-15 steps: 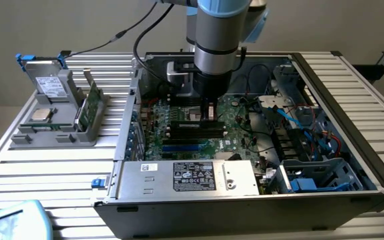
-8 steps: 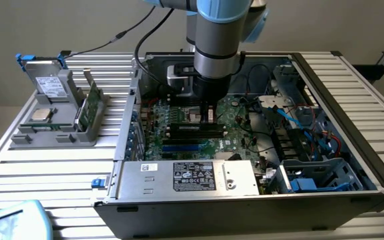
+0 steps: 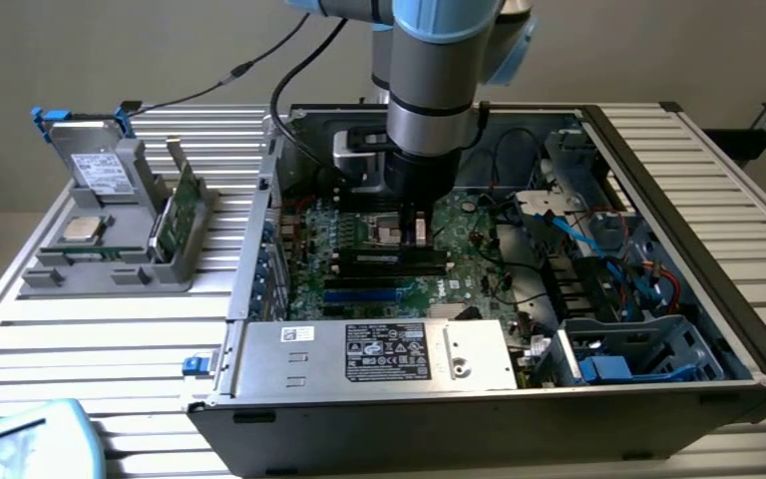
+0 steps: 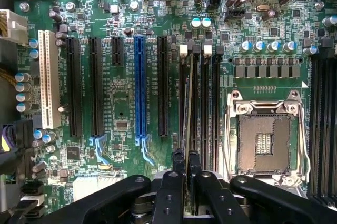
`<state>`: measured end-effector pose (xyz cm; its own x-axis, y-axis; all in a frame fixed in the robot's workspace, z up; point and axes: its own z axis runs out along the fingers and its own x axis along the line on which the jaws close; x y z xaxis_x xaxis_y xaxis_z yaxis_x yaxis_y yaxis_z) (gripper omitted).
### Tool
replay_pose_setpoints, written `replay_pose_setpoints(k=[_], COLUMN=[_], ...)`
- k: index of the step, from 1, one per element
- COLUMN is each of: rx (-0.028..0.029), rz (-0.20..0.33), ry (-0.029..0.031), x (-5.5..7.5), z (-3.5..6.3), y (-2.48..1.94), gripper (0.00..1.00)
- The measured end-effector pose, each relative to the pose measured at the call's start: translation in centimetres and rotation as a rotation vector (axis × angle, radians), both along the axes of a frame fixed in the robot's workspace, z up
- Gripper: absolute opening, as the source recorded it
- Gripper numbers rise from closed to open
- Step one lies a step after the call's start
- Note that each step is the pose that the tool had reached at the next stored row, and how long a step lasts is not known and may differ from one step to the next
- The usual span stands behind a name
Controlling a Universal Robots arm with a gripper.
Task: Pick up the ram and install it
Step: 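Insert the ram into the slot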
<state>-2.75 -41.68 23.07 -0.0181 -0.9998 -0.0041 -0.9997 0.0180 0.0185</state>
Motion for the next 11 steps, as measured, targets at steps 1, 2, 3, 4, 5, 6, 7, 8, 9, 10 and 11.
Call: replay_pose_setpoints(k=[1,2,3,4,5,6,7,8,9,10,11], rx=[-0.0014,-0.0022,-0.0021,-0.0022,-0.0022,-0.0021,-0.0022,-0.0022,-0.0022,-0.0022,-0.0024], rz=[0.0,0.0,0.001,0.001,0.003,0.007,0.012,0.019,0.027,0.034,0.041], ry=[0.0001,0.0002,0.0001,0.0001,0.0001,0.0001,0.0001,0.0001,0.0001,0.0001,0.0], x=[0.0,-0.01,-0.01,-0.01,-0.01,-0.01,-0.01,-0.01,-0.01,-0.01,-0.01], z=[0.01,0.02,0.02,0.02,0.02,0.01,0.01,0.02,0.01,0.01,0.01], y=[0.0,0.0,0.02,0.05,0.09,0.14,0.19,0.24,0.29,0.33,0.38], gripper=[0.14,0.14,0.14,0.14,0.14,0.14,0.14,0.14,0.14,0.14,0.14])
